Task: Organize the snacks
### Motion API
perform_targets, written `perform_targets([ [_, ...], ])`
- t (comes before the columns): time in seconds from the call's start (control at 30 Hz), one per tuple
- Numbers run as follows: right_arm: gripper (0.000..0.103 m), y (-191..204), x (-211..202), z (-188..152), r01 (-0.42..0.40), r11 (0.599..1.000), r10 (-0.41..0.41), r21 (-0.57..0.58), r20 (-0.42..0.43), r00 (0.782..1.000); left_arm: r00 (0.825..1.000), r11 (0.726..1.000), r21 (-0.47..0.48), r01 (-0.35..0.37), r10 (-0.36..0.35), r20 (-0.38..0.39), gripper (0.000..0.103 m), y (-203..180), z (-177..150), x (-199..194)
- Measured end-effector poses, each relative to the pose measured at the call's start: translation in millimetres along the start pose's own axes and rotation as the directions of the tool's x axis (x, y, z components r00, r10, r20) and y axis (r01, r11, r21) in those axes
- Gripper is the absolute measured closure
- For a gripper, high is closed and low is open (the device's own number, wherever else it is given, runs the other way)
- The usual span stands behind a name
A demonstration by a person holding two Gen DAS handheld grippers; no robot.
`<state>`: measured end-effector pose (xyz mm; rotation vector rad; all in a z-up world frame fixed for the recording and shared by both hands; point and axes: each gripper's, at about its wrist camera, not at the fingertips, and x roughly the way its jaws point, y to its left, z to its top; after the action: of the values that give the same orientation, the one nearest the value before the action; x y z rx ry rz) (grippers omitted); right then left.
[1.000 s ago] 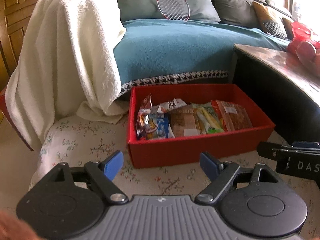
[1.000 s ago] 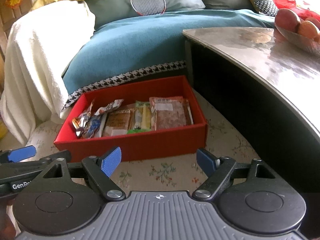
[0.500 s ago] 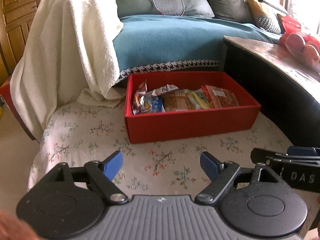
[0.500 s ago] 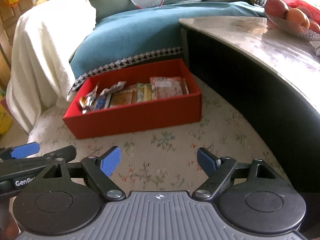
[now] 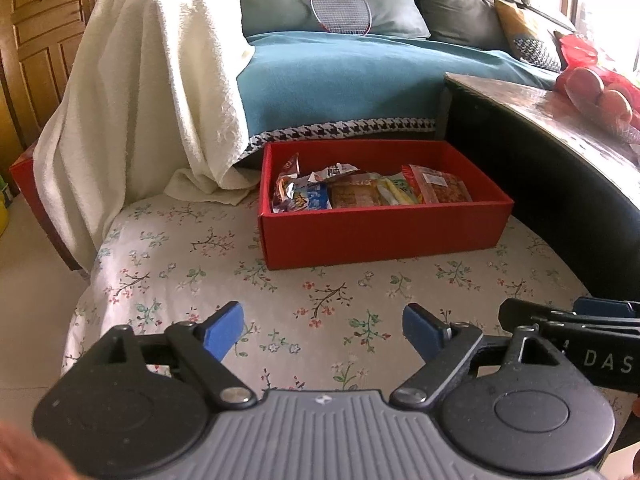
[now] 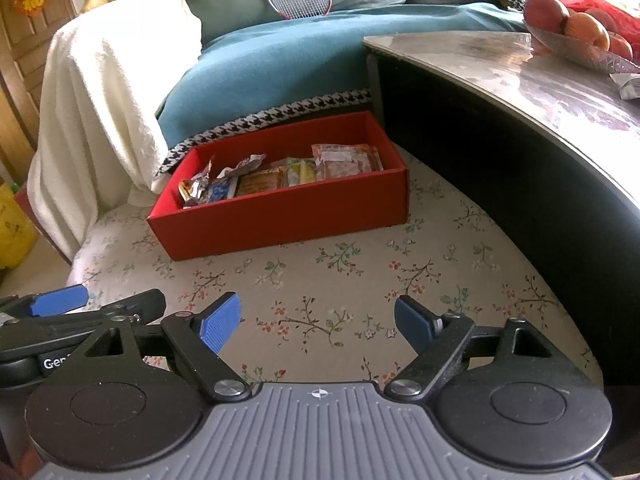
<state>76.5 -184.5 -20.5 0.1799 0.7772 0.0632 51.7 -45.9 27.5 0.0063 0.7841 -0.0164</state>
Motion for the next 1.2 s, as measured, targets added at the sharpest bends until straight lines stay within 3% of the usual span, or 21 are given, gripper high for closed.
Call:
perform_targets([
  [1.2,0.014,3.2,1.1,-5.1,-0.001,1.000,0.001,-0.014,-0.022,1.000,1.000,0.999,-0.028,-0.019,0.019,-0.010,0.019,4.0,-9.6,-1.1],
])
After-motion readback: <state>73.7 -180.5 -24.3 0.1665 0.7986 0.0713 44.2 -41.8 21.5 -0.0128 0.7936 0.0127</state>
